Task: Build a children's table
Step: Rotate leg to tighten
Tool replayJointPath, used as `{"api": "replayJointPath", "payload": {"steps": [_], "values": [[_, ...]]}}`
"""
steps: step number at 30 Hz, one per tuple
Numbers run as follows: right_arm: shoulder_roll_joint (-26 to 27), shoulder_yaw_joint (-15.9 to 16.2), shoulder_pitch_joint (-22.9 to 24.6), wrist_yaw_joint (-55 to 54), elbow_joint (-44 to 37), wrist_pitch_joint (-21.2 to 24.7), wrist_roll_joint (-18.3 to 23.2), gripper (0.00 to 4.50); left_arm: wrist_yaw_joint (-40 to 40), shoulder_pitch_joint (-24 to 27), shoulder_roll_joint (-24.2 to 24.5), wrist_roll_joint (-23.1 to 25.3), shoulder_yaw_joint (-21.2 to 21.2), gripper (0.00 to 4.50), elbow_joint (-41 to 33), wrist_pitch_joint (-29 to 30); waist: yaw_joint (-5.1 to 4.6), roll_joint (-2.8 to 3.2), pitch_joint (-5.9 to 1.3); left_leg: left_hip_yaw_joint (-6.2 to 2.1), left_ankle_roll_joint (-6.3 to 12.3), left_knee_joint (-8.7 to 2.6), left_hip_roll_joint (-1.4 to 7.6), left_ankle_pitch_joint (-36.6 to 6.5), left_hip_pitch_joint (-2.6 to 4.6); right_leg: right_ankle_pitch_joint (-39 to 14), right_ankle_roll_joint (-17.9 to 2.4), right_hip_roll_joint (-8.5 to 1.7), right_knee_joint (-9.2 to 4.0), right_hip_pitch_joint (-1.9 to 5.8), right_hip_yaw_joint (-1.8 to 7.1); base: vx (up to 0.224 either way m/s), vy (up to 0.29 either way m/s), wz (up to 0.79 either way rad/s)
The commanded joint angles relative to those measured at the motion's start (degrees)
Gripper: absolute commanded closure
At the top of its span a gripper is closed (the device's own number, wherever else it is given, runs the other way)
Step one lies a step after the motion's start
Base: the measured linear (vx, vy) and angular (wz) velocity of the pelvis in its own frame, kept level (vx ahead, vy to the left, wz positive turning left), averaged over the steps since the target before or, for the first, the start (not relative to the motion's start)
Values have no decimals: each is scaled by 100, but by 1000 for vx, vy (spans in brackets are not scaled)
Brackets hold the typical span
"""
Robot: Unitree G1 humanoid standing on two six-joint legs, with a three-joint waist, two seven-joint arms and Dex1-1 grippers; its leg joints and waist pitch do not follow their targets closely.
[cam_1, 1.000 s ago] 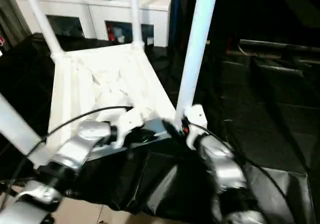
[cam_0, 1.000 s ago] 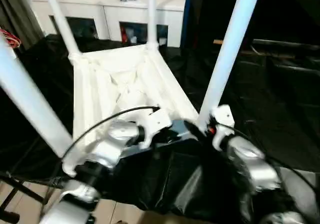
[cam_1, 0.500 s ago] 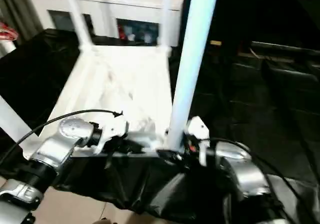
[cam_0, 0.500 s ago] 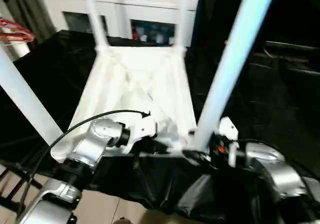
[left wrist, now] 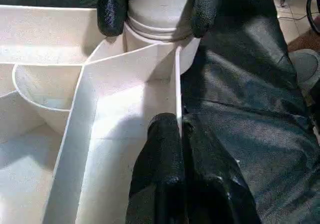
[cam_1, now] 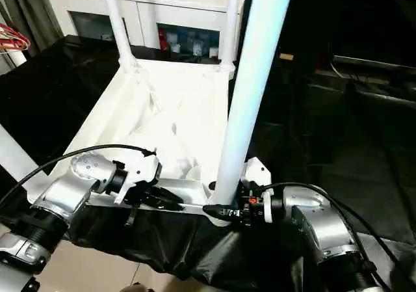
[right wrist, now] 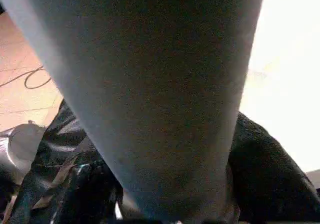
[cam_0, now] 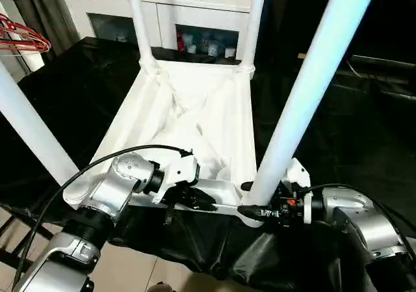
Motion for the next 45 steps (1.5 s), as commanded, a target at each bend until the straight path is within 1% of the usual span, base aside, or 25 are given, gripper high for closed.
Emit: {"api": "replayJointPath", "payload": {"steps": [1, 5, 8, 9, 10, 12, 13, 14, 16, 17, 19, 20, 21, 24, 25, 27, 28, 31, 32, 33, 34, 35, 37, 42, 45], "values": [[69, 39, 70, 46, -207, 56, 149, 195, 78, -110, -94, -116, -27, 450, -91, -27, -7, -30, -316, 43, 298, -357, 92, -1229, 50, -815, -1329, -227, -312, 287, 166, 0, 0, 0], [278, -28, 115, -312, -242, 124, 157, 195, 491, -165, -233, -45, 63, 450, 32, -7, -8, -35, -308, 42, 254, -364, 88, -1304, 51, -927, -1297, -225, -329, 276, 169, 0, 0, 0], [563, -59, 97, -938, -24, 7, -92, 195, 1044, -237, -457, 61, 158, 450, 156, 96, -27, -60, -294, 32, 159, -389, 78, -1450, 52, -1282, -1183, -239, -367, 276, 170, 0, 0, 0], [694, -97, 54, -1246, 131, -4, -198, 195, 1233, -254, -550, 101, 175, 450, 188, 137, -45, -51, -288, 24, 120, -404, 79, -1491, 48, -1435, -1119, -244, -386, 270, 171, 0, 0, 0], [880, -164, -11, -1647, 333, -41, -300, 195, 1462, -259, -677, 180, 152, 450, 204, 216, -68, -80, -273, 24, 83, -413, 65, -1567, 45, -1655, -1047, -248, -414, 262, 169, 0, 0, 0], [1169, -253, -112, -2284, 624, -65, -452, 196, 1852, -269, -913, 289, 126, 450, 236, 366, -112, -67, -256, -8, -22, -449, 56, -1707, 32, -2182, -869, -265, -453, 266, 152, 0, 0, 0], [1285, -280, -149, -2544, 727, -68, -520, 196, 2023, -274, -1021, 321, 123, 450, 247, 442, -137, -60, -259, -12, -70, -450, 53, -1749, 49, -2327, -797, -271, -483, 247, 156, 0, 0, 0], [1285, -280, -149, -2544, 727, -68, -520, 196, 2023, -274, -1021, 321, 123, 450, 247, 442, -161, -65, -250, -10, -83, -452, 53, -1797, 55, -2379, -782, -268, -497, 234, 159, 0, 0, 0], [1602, -282, -214, -3142, 885, -53, -703, 196, 2460, -296, -1341, 375, 88, 450, 290, 617, -198, -78, -256, -17, -53, -449, 45, -1812, 47, -2413, -744, -262, -504, 243, 164, 0, 0, 0], [1609, -282, -215, -3155, 888, -51, -706, 196, 2469, -296, -1347, 376, 87, 450, 291, 621, -224, -67, -249, -19, -41, -448, 31, -1839, 50, -2454, -733, -248, -519, 227, 161, 0, 0, 0], [1949, -282, -315, -3738, 1053, -29, -864, 196, 2875, -321, -1659, 471, 18, 450, 320, 745, -237, -64, -251, -17, -20, -451, 31, -1841, 57, -2450, -711, -242, -531, 217, 170, 0, 0, 0], [2097, -264, -386, -3955, 1147, -53, -962, 196, 3006, -327, -1801, 531, -30, 450, 306, 791, -239, -43, -254, -20, -26, -451, 34, -1835, 58, -2413, -715, -240, -523, 216, 174, 0, 0, 0], [2208, -250, -454, -4111, 1228, -109, -1041, 196, 3069, -330, -1878, 568, -57, 450, 295, 814, -275, -57, -241, -28, -47, -466, 19, -1882, 36, -2489, -687, -232, -534, 226, 166, 0, 0, 0], [2363, -272, -572, -4325, 1371, -230, -1122, 196, 3040, -279, -2017, 689, -245, 450, 156, 818, -305, -57, -245, -29, -20, -465, 5, -1949, 48, -2610, -612, -225, -556, 212, 184, 0, 0, 0], [2373, -303, -582, -4299, 1386, -231, -1068, 161, 3005, -263, -2027, 698, -275, 450, 113, 844, -309, -40, -252, -32, 9, -468, 13, -1935, 50, -2521, -618, -223, -551, 214, 190, 0, 0, 0], [2356, -351, -560, -4203, 1334, -180, -954, 161, 2948, -233, -2004, 666, -280, 450, 50, 906, -312, -45, -258, -24, 46, -467, 17, -1886, 39, -2275, -676, -208, -530, 220, 197, 0, 0, 0], [2343, -367, -540, -4158, 1290, -145, -908, 119, 2926, -218, -1986, 644, -275, 450, 23, 932, -310, -39, -262, -19, 55, -464, 18, -1863, 39, -2148, -721, -205, -517, 224, 197, 0, 0, 0], [2160, -346, -453, -3956, 1103, -167, -937, 113, 2783, -192, -1834, 565, -196, 450, -38, 947, -310, -36, -276, -16, 66, -460, 24, -1813, 38, -1838, -812, -197, -490, 239, 200, 0, 0, 0], [2102, -355, -433, -3882, 1056, -168, -922, 87, 2725, -191, -1784, 536, -165, 450, -42, 936, -308, -39, -281, -11, 79, -452, 22, -1776, 40, -1737, -837, -195, -483, 242, 204, 0, 0, 0], [2080, -367, -430, -3855, 1049, -179, -914, 87, 2698, -189, -1764, 530, -141, 450, -46, 934, -303, -38, -284, -2, 111, -443, 25, -1716, 44, -1494, -922, -189, -460, 246, 209, 0, 0, 0], [1946, -370, -393, -3612, 929, -194, -830, 87, 2550, -188, -1666, 466, -85, 450, -54, 905, -303, -38, -284, -2, 111, -443, 25, -1716, 44, -1494, -922, -189, -460, 246, 209, 0, 0, 0], [1858, -366, -370, -3451, 855, -216, -774, 87, 2451, -184, -1607, 437, -43, 450, -65, 890, -304, -36, -300, 2, 160, -426, 17, -1627, 30, -1270, -982, -185, -435, 278, 205, 0, 0, 0], [1597, -343, -294, -2971, 644, -220, -610, 87, 2166, -180, -1432, 346, 29, 450, -71, 787, -303, -31, -309, 3, 215, -412, 22, -1439, 21, -913, -1087, -180, -397, 292, 203, 0, 0, 0], [1086, -339, -184, -1989, 323, -93, -259, 87, 1547, -179, -1045, 205, 62, 450, -67, 463, -264, -34, -333, 24, 479, -350, 34, -1078, 22, -235, -1346, -180, -326, 320, 199, 0, 0, 0], [720, -237, -135, -1397, 181, -82, -206, 87, 1177, -181, -804, 138, 64, 450, -67, 365, -227, -30, -312, 35, 512, -353, 51, -1180, 34, -425, -1399, -190, -330, 303, 191, 0, 0, 0]]}}
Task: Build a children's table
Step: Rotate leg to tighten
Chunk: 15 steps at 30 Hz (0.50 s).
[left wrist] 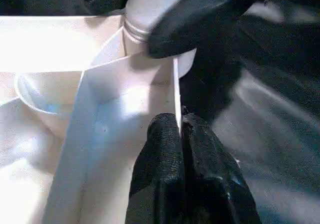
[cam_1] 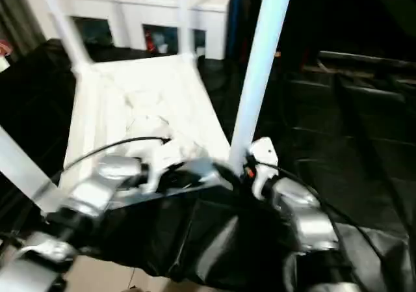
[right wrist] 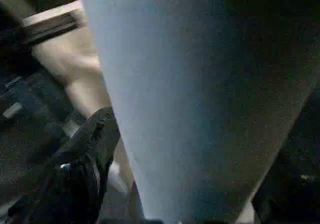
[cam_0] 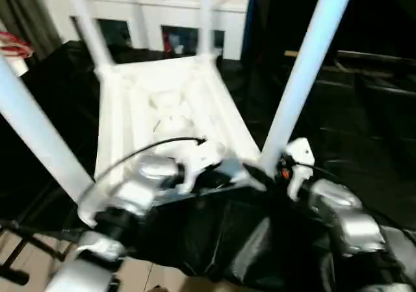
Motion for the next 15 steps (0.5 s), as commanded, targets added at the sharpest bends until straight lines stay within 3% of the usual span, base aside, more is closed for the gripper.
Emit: {"api": "replayJointPath", "payload": {"steps": [1, 4, 6, 11, 15], "values": [[-114, 324, 73, 642, -274, 94, 128, 87, -344, -78, -17, -160, -136, 450, -181, -217, 8, -36, -293, 40, 491, -340, 86, -1228, 35, -514, -1411, -196, -335, 313, 142, 0, 0, 0], [-335, 354, 104, 1021, -370, 137, 182, 87, -519, -111, 115, -202, -99, 450, -122, -251, 81, -33, -288, 51, 391, -347, 116, -1394, 68, -759, -1388, -200, -340, 280, 155, 0, 0, 0], [-506, 382, 123, 1324, -426, 197, 225, 87, -687, -137, 218, -253, -74, 450, -85, -276, 115, -41, -289, 45, 355, -350, 113, -1363, 48, -789, -1370, -209, -331, 296, 156, 0, 0, 0], [-872, 517, 161, 1930, -556, 428, 407, 87, -994, -253, 416, -358, -11, 450, 117, -451, 206, -52, -306, 57, 421, -318, 111, -1181, 51, -599, -1388, -215, -304, 291, 158, 0, 0, 0], [-1008, 635, 182, 2172, -595, 399, 378, 87, -1171, -329, 521, -377, -7, 450, 217, -514, 217, -48, -308, 48, 390, -318, 109, -1172, 41, -597, -1396, -220, -299, 297, 150, 0, 0, 0]]}}
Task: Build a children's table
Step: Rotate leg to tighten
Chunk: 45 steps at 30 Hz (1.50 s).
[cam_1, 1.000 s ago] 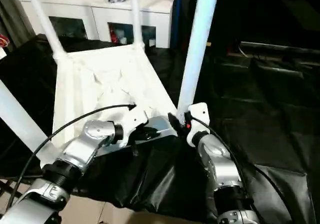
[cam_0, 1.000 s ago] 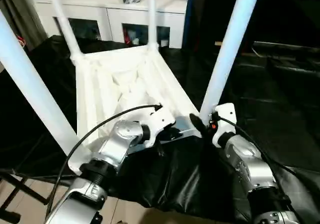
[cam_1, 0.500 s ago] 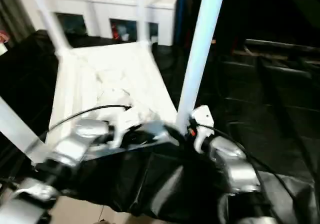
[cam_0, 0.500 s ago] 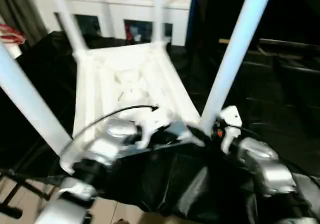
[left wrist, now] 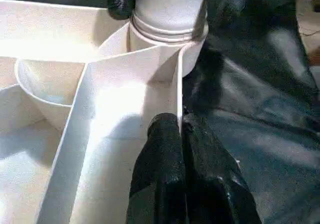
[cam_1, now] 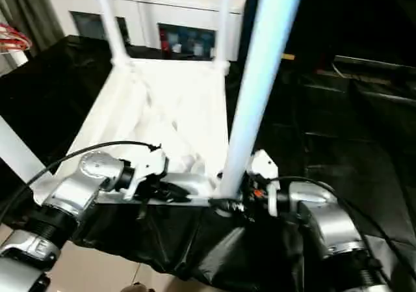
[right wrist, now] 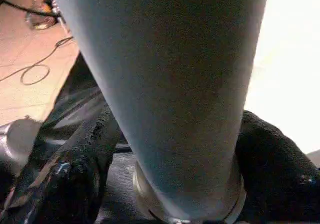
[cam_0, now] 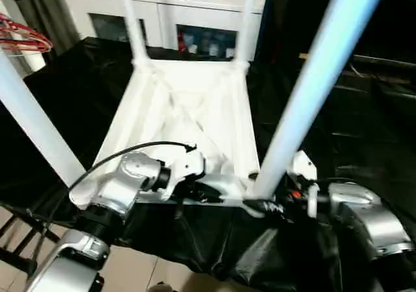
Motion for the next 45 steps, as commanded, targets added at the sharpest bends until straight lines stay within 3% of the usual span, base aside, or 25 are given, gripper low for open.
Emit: {"api": "replayJointPath", "payload": {"steps": [1, 19, 23, 26, 27, 28, 30, 34, 36, 41, 43, 45], "values": [[-70, 228, 92, 300, -122, -6, -5, 87, 0, -286, 51, -86, 94, 450, -6, -116, -6, -36, -313, 38, 379, -342, 106, -1192, 50, -623, -1394, -215, -310, 289, 140, 0, 0, 0], [-48, 253, 164, 360, -251, 95, 103, 206, -121, -285, 70, -128, 90, 450, 96, -212, 70, -55, -328, 38, 366, -323, 107, -1093, 59, -559, -1397, -216, -284, 290, 142, 0, 0, 0], [249, 107, 191, -167, -171, 48, 72, 214, 252, -174, -56, -58, 92, 450, 21, -170, 75, -53, -321, 36, 335, -333, 105, -1161, 54, -685, -1364, -225, -300, 287, 143, 0, 0, 0], [636, -10, 149, -1008, 86, -189, -206, 225, 787, -132, -275, 38, 141, 450, 14, -115, 36, -66, -294, 24, 192, -368, 100, -1357, 47, -1108, -1237, -249, -343, 267, 151, 0, 0, 0], [866, -27, 95, -1591, 315, -287, -462, 225, 1094, -110, -454, 71, 161, 450, 9, -58, -21, -77, -277, 5, 48, -403, 79, -1604, 45, -1677, -1068, -263, -402, 267, 140, 0, 0, 0], [877, -26, 93, -1617, 326, -290, -474, 232, 1110, -109, -464, 73, 161, 450, 8, -53, -21, -77, -277, 5, 48, -403, 79, -1604, 45, -1677, -1068, -263, -402, 267, 140, 0, 0, 0], [1186, -30, 27, -2310, 618, -255, -728, 242, 1587, -89, -736, 169, 146, 450, 4, 56, -134, -85, -251, -21, -76, -438, 54, -1793, 44, -2366, -786, -254, -476, 256, 131, 0, 0, 0], [1685, -167, -127, -3313, 943, -66, -889, 251, 2002, -23, -1037, 317, 12, 450, -67, 234, -241, -76, -229, -28, -48, -457, 44, -1977, 51, -2549, -687, -233, -530, 215, 140, 0, 0, 0], [1952, -257, -210, -3758, 1082, 8, -941, 251, 2288, -29, -1210, 410, -44, 450, -74, 319, -293, -82, -219, -50, -83, -469, 32, -2182, 77, -2947, -573, -234, -568, 201, 125, 0, 0, 0], [2464, -363, -384, -4391, 1352, -90, -1010, 251, 2786, -77, -1629, 594, -171, 450, -152, 530, -353, -68, -220, -71, -90, -490, 30, -2359, 95, -3055, -490, -227, -616, 189, 111, 0, 0, 0], [2548, -396, -402, -4440, 1374, -110, -967, 196, 2852, -75, -1702, 616, -221, 450, -201, 557, -353, -74, -229, -70, -59, -492, 33, -2426, 110, -2911, -523, -214, -615, 182, 122, 0, 0, 0], [2605, -458, -374, -4326, 1291, -26, -838, 182, 2813, -35, -1752, 590, -251, 450, -282, 584, -354, -51, -227, -67, -45, -500, 38, -2463, 109, -2738, -576, -204, -611, 181, 125, 0, 0, 0]]}}
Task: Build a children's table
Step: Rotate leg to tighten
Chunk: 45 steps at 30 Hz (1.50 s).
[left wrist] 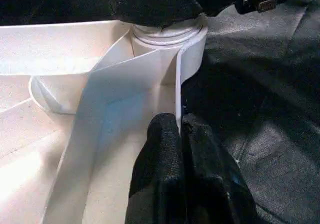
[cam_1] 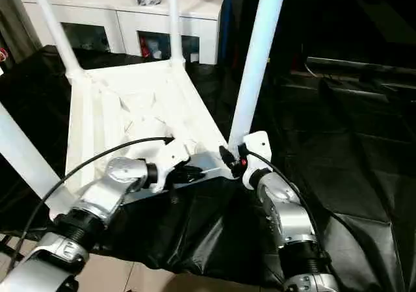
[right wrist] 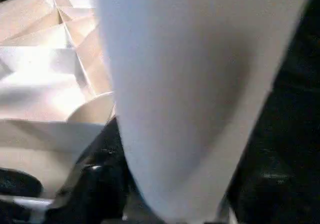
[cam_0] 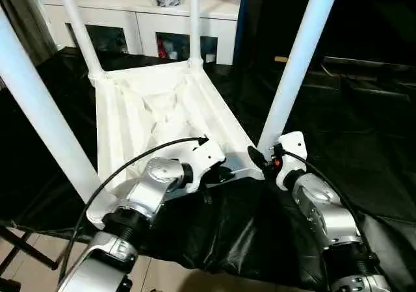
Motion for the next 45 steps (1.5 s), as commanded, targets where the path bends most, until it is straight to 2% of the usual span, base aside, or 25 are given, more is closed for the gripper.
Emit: {"api": "replayJointPath", "payload": {"steps": [1, 3, 5, 6, 10, 11, 12, 14, 15, 18, 22, 25, 27, 30, 32, 36, 37, 45], "values": [[452, 509, 96, 352, 258, 392, 161, 176, -112, -45, -503, -181, -417, 450, -349, -105, -4, 9, -206, -30, -27, -465, 51, -2470, 11, -2601, -652, -201, -567, 126, 121, 0, 0, 0], [337, 540, 179, 525, 80, 433, 148, 147, -271, 13, -417, -234, -393, 450, -415, -144, 14, 13, -213, -26, -14, -470, 60, -2357, -4, -2314, -722, -193, -536, 147, 131, 0, 0, 0], [117, 628, 300, 864, -131, 442, 170, 147, -518, 46, -263, -332, -343, 450, -470, -218, 27, 6, -227, -9, 14, -460, 59, -2186, -18, -1997, -786, -190, -507, 176, 143, 0, 0, 0], [69, 640, 323, 950, -170, 440, 184, 147, -576, 49, -225, -357, -331, 450, -479, -237, 41, 14, -246, 9, 79, -441, 65, -1990, -22, -1599, -900, -188, -465, 190, 155, 0, 0, 0], [-213, 700, 418, 1430, -347, 385, 307, 147, -926, 58, -31, -513, -258, 450, -555, -282, 61, 6, -272, 30, 217, -400, 55, -1480, -64, -997, -1074, -193, -394, 254, 150, 0, 0, 0], [-323, 708, 445, 1642, -429, 397, 378, 147, -1055, 52, 37, -573, -224, 450, -583, -266, 70, 15, -280, 35, 241, -391, 57, -1405, -58, -904, -1105, -196, -384, 253, 149, 0, 0, 0], [-500, 728, 489, 1982, -571, 397, 459, 147, -1245, 45, 142, -643, -191, 450, -629, -253, 85, 17, -291, 42, 311, -360, 60, -1212, -62, -560, -1227, -189, -343, 267, 144, 0, 0, 0], [-539, 731, 500, 2058, -607, 400, 474, 147, -1287, 46, 166, -655, -185, 450, -644, -249, 100, 21, -299, 47, 364, -347, 64, -1095, -57, -332, -1292, -183, -318, 269, 142, 0, 0, 0], [-810, 793, 577, 2581, -824, 376, 583, 147, -1592, 51, 344, -712, -175, 450, -672, -245, 108, 30, -304, 48, 401, -337, 66, -1026, -53, -157, -1355, -184, -299, 275, 138, 0, 0, 0], [-1190, 878, 663, 3291, -1048, 302, 670, 147, -1972, 50, 597, -726, -194, 450, -650, -320, 148, 37, -277, 52, 439, -350, 82, -1249, -39, -390, -1378, -180, -318, 273, 132, 0, 0, 0], [-1692, 999, 727, 4138, -1239, 390, 863, 147, -2321, 2, 886, -734, -214, 450, -536, -428, 234, 35, -251, 70, 337, -374, 123, -1596, 8, -947, -1337, -192, -361, 234, 145, 0, 0, 0], [-1909, 1052, 733, 4464, -1305, 476, 933, 147, -2438, -34, 1011, -721, -211, 450, -464, -500, 296, 37, -250, 60, 295, -381, 127, -1574, -12, -1020, -1295, -204, -351, 238, 154, 0, 0, 0], [-2001, 1083, 736, 4598, -1334, 489, 944, 147, -2517, -47, 1080, -727, -213, 450, -447, -523, 325, 27, -254, 64, 281, -374, 134, -1560, 1, -982, -1293, -202, -343, 226, 159, 0, 0, 0], [-2200, 1163, 695, 4905, -1331, 439, 933, 147, -2728, -132, 1286, -726, -193, 450, -309, -648, 337, 10, -265, 59, 292, -362, 119, -1411, -25, -861, -1292, -212, -323, 242, 153, 0, 0, 0], [-2204, 1168, 667, 4890, -1318, 400, 913, 177, -2767, -183, 1364, -702, -177, 450, -227, -714, 338, 10, -275, 60, 303, -353, 115, -1338, -32, -792, -1296, -212, -308, 246, 150, 0, 0, 0], [-2190, 1196, 654, 4894, -1363, 444, 932, 189, -2774, -238, 1405, -708, -165, 450, -140, -764, 344, 18, -282, 64, 295, -341, 122, -1275, -17, -710, -1348, -210, -299, 228, 146, 0, 0, 0], [-2188, 1208, 653, 4897, -1376, 455, 942, 215, -2769, -248, 1406, -710, -163, 450, -123, -775, 344, 20, -277, 63, 295, -342, 121, -1281, -25, -687, -1366, -205, -297, 231, 141, 0, 0, 0], [-2104, 1247, 747, 4828, -1444, 527, 991, 245, -2691, -168, 1283, -801, -172, 450, -183, -727, 347, 29, -279, 56, 266, -343, 121, -1319, -34, -723, -1347, -217, -297, 244, 140, 0, 0, 0]]}}
